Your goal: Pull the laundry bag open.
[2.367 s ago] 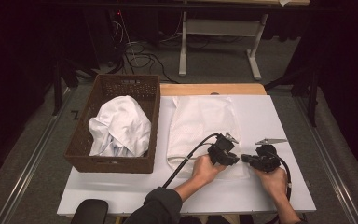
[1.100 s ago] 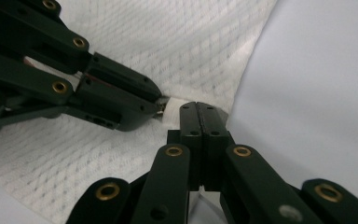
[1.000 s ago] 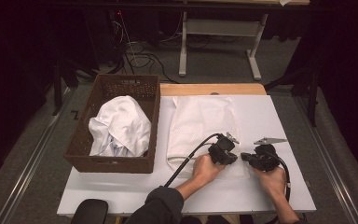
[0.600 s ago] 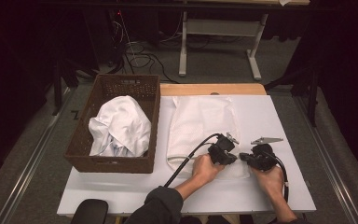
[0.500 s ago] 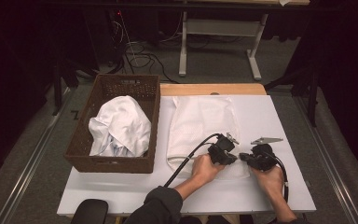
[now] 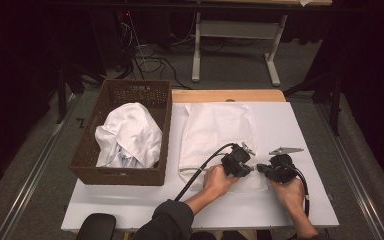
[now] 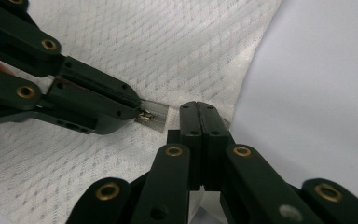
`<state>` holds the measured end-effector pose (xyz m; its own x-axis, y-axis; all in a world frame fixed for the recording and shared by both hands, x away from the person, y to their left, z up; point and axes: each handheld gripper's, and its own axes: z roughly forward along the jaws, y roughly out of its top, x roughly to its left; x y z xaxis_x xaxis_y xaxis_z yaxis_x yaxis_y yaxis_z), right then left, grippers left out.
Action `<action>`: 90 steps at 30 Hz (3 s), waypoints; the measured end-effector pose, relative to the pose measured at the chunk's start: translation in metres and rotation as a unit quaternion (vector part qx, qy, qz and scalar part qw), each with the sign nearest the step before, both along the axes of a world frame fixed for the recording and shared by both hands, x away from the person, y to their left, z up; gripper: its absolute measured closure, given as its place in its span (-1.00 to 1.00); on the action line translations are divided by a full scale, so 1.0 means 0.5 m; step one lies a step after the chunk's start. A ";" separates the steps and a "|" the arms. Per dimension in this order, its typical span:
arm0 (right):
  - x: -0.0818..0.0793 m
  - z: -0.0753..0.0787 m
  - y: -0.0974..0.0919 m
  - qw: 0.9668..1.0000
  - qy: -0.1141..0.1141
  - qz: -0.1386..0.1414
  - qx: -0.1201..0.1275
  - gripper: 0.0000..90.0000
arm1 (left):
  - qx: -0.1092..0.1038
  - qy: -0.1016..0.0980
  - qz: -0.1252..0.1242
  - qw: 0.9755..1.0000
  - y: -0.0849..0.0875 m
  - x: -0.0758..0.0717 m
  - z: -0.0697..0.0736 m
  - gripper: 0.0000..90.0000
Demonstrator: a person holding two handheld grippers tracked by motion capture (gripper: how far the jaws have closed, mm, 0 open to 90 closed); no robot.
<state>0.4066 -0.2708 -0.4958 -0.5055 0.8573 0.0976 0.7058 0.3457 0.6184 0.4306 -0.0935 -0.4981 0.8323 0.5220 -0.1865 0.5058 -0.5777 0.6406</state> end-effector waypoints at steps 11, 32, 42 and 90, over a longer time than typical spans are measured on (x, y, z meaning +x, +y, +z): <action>0.000 -0.001 0.001 1.000 0.000 0.000 -0.002 1.00 | 0.004 -0.010 0.006 1.000 -0.009 0.000 -0.003 0.90; -0.001 -0.001 0.002 1.000 -0.003 0.002 -0.006 1.00 | 0.022 -0.024 -0.003 0.999 0.043 -0.018 0.023 0.91; -0.001 -0.001 0.001 1.000 -0.004 0.003 -0.005 1.00 | 0.021 -0.025 0.003 0.999 0.067 -0.025 0.026 0.91; -0.002 -0.002 0.003 1.000 -0.007 0.003 -0.008 1.00 | 0.017 -0.021 0.021 0.999 0.128 -0.040 0.025 0.91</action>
<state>0.4057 -0.2694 -0.4968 -0.5118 0.8556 0.0773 0.6950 0.3594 0.6227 0.4106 -0.0293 -0.4857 0.8165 0.5618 -0.1331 0.5029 -0.5788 0.6419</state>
